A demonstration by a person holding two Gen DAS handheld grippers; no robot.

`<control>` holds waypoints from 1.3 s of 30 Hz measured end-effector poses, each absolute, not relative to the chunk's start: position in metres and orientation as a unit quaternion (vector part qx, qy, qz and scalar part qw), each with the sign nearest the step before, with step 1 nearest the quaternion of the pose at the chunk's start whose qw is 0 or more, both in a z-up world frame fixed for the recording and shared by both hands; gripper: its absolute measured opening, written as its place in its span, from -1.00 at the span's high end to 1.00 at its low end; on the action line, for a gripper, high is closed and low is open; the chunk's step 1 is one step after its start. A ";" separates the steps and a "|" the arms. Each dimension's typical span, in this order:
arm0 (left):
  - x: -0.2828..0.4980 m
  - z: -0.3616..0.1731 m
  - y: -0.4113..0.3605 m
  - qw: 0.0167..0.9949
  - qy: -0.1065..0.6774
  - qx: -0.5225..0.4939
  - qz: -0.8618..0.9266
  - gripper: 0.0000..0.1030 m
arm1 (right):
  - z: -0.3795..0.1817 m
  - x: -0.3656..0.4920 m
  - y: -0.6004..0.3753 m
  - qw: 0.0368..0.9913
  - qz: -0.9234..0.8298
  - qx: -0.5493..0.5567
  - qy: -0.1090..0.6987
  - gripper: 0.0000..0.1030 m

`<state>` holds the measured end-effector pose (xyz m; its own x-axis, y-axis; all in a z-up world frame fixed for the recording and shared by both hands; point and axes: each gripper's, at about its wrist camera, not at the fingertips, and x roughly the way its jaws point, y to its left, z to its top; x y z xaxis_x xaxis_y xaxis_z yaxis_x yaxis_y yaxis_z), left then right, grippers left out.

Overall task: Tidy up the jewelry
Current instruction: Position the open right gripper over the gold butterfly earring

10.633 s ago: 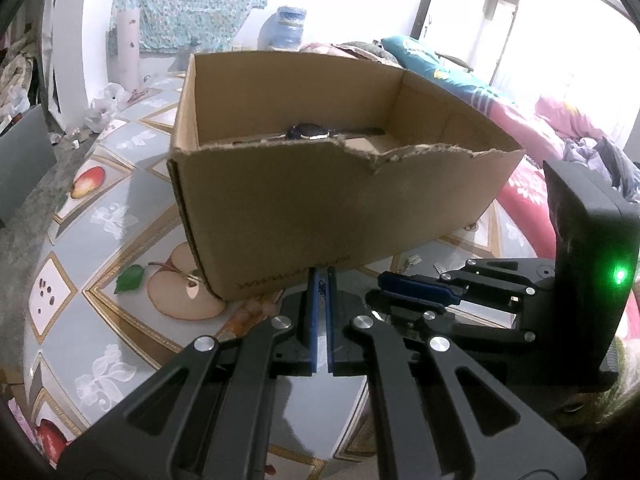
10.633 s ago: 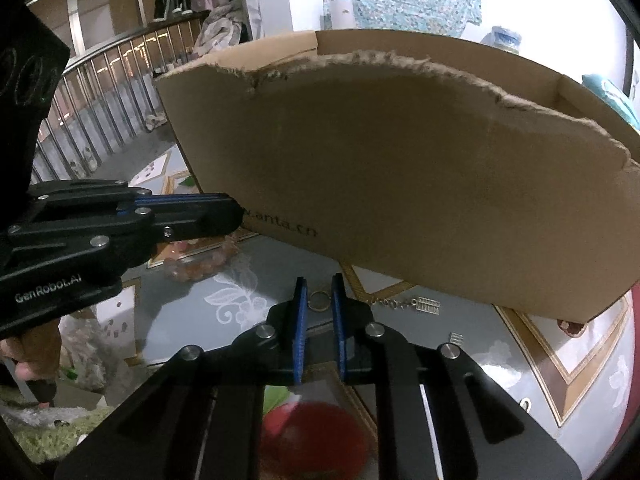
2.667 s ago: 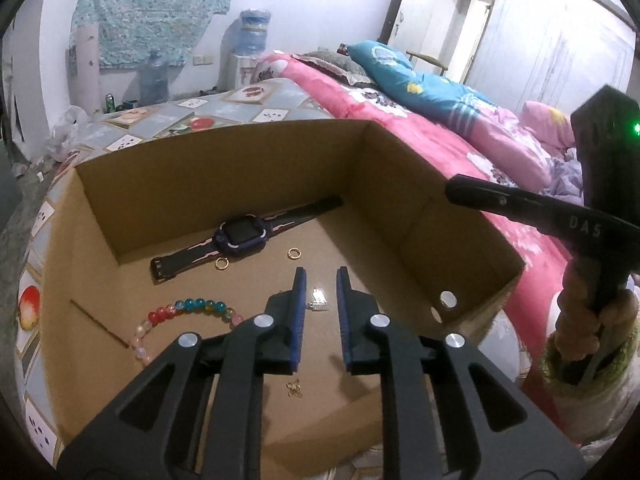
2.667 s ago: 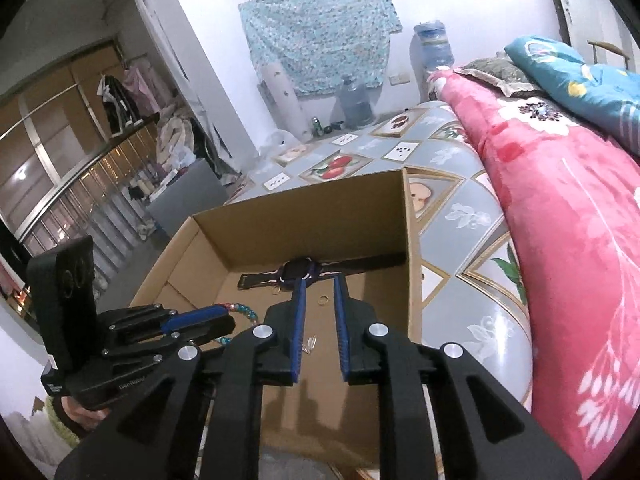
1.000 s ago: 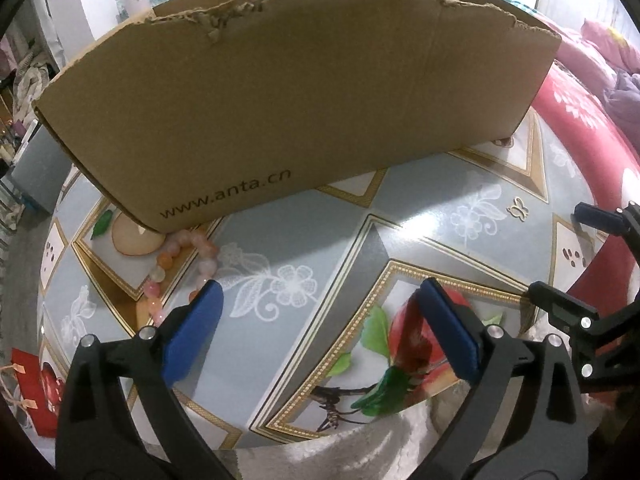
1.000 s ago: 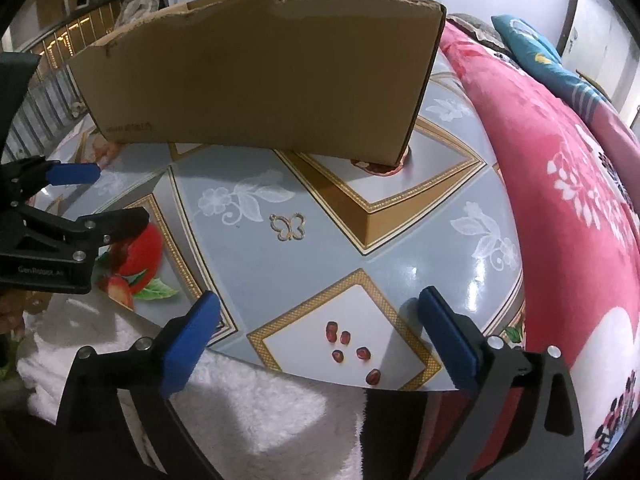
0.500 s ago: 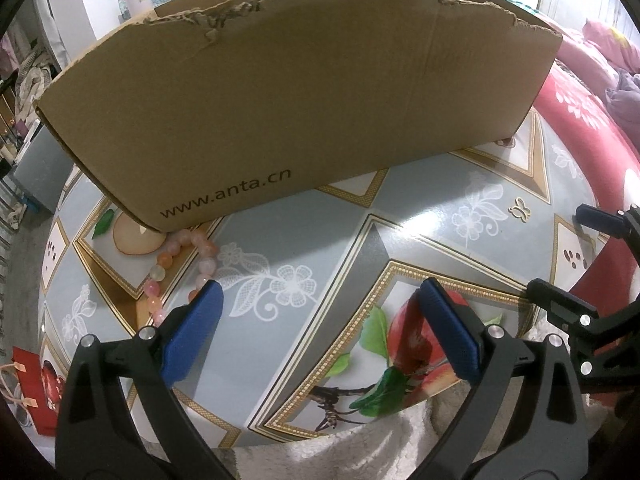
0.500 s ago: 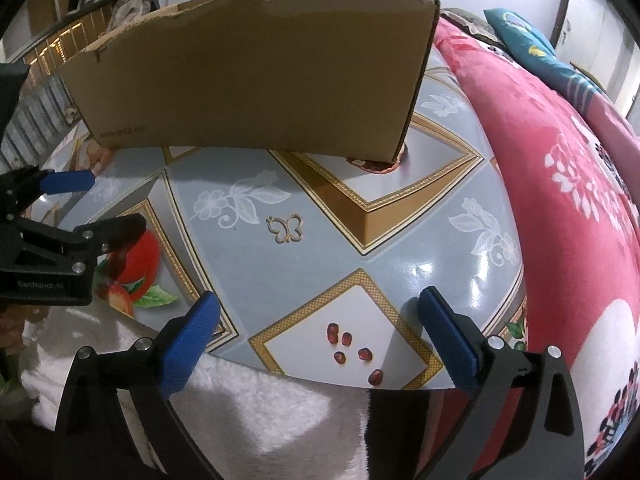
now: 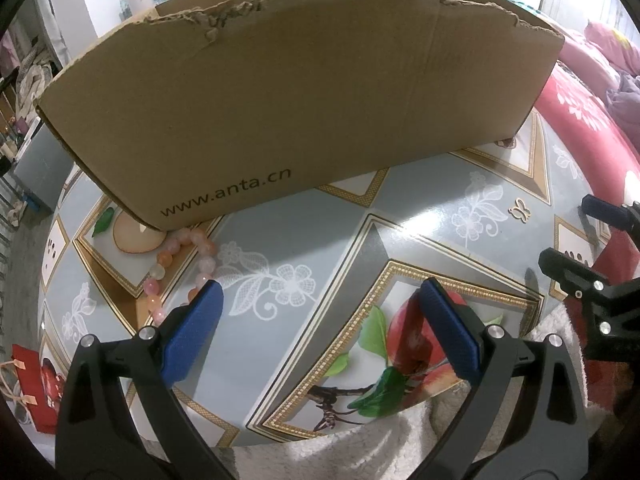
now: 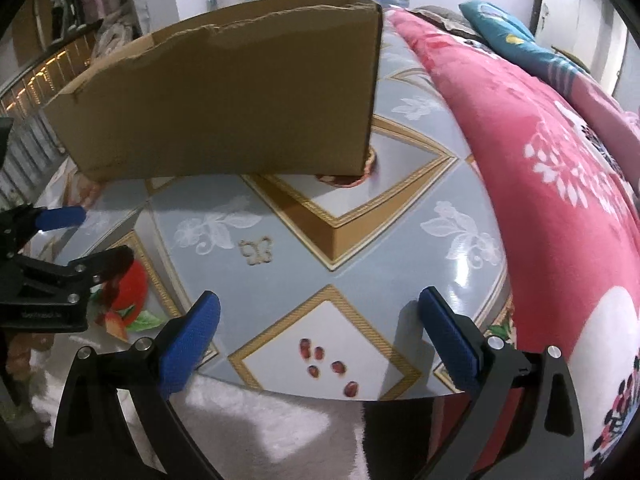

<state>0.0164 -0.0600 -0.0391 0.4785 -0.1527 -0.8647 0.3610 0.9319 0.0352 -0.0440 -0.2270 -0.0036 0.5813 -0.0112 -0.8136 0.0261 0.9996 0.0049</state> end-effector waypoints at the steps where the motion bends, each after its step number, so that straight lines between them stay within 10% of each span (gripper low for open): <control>1: 0.017 -0.040 -0.060 0.853 0.489 0.106 -0.150 -0.85 | -0.005 -0.045 -0.225 0.889 -0.012 0.000 0.458 -0.88; 39: 0.014 -0.036 -0.061 0.851 0.491 0.109 -0.148 -0.86 | 0.011 -0.046 -0.218 0.895 0.055 -0.066 0.437 -0.87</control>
<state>0.0138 -0.0610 -0.0360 0.4732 -0.1456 -0.8688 0.3594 0.9324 0.0395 -0.0458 -0.2177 0.0107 0.6119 0.0410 -0.7899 -0.1558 0.9853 -0.0695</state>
